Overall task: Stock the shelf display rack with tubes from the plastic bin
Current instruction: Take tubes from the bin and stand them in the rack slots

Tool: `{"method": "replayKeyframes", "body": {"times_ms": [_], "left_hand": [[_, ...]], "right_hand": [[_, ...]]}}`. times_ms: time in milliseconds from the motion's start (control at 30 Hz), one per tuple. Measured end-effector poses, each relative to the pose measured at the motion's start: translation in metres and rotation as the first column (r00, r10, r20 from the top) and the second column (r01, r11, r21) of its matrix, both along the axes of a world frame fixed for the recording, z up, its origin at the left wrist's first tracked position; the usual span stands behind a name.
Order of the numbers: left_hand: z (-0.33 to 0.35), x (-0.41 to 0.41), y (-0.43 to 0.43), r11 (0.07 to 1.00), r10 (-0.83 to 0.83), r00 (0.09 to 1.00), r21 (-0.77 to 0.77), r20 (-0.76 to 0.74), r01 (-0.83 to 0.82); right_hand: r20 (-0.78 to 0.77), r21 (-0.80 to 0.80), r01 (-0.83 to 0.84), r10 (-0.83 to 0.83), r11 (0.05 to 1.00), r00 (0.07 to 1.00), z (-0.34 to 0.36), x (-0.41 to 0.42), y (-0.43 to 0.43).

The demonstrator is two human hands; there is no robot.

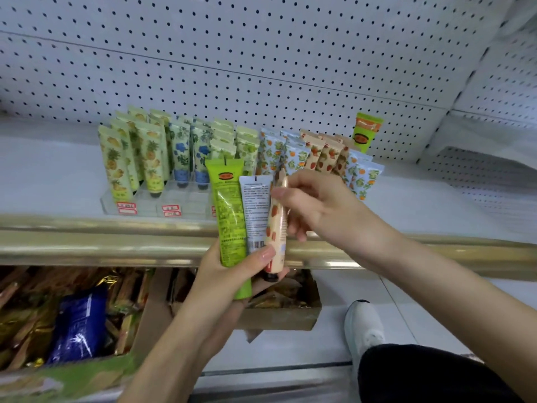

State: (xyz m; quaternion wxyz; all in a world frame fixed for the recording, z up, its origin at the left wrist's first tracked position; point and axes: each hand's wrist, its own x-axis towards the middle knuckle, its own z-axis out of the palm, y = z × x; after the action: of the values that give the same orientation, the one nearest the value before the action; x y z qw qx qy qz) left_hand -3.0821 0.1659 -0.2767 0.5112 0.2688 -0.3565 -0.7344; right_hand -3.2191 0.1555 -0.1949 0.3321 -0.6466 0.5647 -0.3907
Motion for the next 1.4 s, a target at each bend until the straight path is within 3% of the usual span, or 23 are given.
{"method": "replayKeyframes", "body": {"times_ms": [100, 233, 367, 467, 633, 700, 833, 1033, 1200, 1400], "left_hand": [[0.0, -0.002, -0.002, 0.997, -0.032, 0.997, 0.071, -0.063, 0.037], [-0.002, -0.004, -0.006, 0.998, -0.042, 0.999, 0.041, 0.029, 0.041], [-0.002, -0.007, -0.009, 0.992, 0.053, 0.954, -0.125, 0.294, -0.017], [-0.003, -0.01, -0.01, 0.987, 0.072, 0.926, -0.163, 0.37, -0.012], [-0.006, -0.016, -0.009, 0.992, 0.033, 0.958, -0.123, 0.283, 0.003], [-0.005, -0.017, -0.011, 0.996, 0.024, 0.976, -0.094, 0.217, -0.004], [-0.005, -0.016, -0.017, 0.995, 0.045, 0.973, -0.098, 0.228, -0.023], [-0.008, -0.015, -0.02, 0.996, 0.008, 0.973, -0.087, 0.231, 0.012], [-0.01, -0.014, -0.021, 0.998, 0.014, 0.977, -0.058, 0.215, -0.002], [-0.011, -0.009, -0.025, 0.999, 0.019, 0.978, -0.042, 0.205, -0.011]], "right_hand": [[0.075, 0.041, -0.022, 0.019, 0.999, 0.997, -0.001, -0.006, 0.0], [0.136, 0.119, -0.005, -0.011, 0.993, 0.991, 0.002, -0.015, -0.001], [0.025, 0.16, 0.02, -0.024, 0.987, 0.999, 0.011, -0.032, 0.002], [-0.076, 0.157, 0.059, -0.048, 0.986, 0.996, 0.019, -0.047, 0.005], [-0.149, 0.105, 0.076, -0.06, 0.992, 0.987, 0.041, -0.063, 0.012], [-0.183, 0.004, 0.107, -0.105, 0.994, 0.977, 0.057, -0.068, 0.013], [-0.294, -0.188, 0.166, -0.217, 0.968, 0.931, 0.09, -0.073, 0.007], [-0.585, -0.352, 0.215, -0.393, 0.911, 0.71, 0.106, -0.075, -0.03], [-0.682, -0.349, 0.208, -0.4, 0.914, 0.612, 0.09, -0.075, -0.061], [-0.715, -0.307, 0.185, -0.355, 0.934, 0.602, 0.076, -0.078, -0.073]]}}
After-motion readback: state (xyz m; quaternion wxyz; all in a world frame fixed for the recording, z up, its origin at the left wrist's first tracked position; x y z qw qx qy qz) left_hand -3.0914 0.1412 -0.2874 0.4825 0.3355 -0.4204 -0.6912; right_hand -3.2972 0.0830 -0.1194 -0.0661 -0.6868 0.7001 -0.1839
